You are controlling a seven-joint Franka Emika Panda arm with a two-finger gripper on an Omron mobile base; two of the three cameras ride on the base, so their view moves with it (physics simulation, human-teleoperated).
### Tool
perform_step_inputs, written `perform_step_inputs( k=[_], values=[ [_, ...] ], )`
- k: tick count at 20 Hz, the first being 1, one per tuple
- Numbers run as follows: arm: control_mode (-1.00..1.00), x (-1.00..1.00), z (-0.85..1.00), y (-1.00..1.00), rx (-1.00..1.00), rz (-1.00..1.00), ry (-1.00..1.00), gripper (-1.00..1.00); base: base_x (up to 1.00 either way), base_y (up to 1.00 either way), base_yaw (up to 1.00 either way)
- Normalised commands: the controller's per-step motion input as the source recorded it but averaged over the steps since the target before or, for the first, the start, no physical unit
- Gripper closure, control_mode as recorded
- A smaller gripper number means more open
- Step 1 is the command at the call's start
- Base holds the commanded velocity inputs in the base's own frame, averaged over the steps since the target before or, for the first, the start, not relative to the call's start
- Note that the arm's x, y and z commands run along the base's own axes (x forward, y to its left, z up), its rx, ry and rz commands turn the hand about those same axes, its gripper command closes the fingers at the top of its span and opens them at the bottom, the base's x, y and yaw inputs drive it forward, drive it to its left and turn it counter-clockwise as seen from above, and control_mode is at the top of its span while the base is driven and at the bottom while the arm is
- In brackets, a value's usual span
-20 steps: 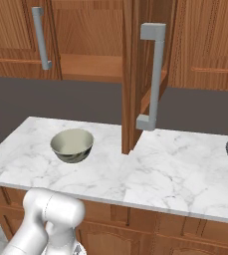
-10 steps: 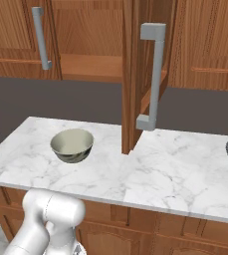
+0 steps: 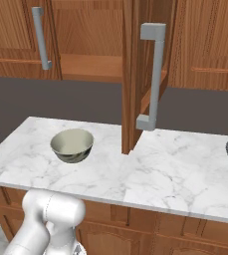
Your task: Open the cabinet. Pick the kiwi and tangerine from the cabinet and place them into the bowl. Then close the cabinet.
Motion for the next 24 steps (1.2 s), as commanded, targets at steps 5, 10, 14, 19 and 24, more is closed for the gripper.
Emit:
perform_step_inputs(
  k=[5, 10, 14, 19, 24],
  values=[
    [-1.00, 0.01, -0.02, 0.00, 0.00, 0.01, 0.02, -1.00, 0.00, 0.00, 0.00],
    [-1.00, 0.06, 0.00, -0.10, 0.00, 0.12, 0.00, -1.00, 0.00, 0.00, 0.00],
    [-1.00, 0.23, 0.00, -0.04, -0.06, 0.16, 0.04, -1.00, 0.00, 0.00, 0.00],
    [-1.00, 0.24, 0.00, -0.01, -0.02, 0.16, 0.10, -1.00, 0.00, 0.00, 0.00],
    [-1.00, 0.24, -0.01, 0.00, 0.00, 0.17, 0.11, -1.00, 0.00, 0.00, 0.00]
  ],
)
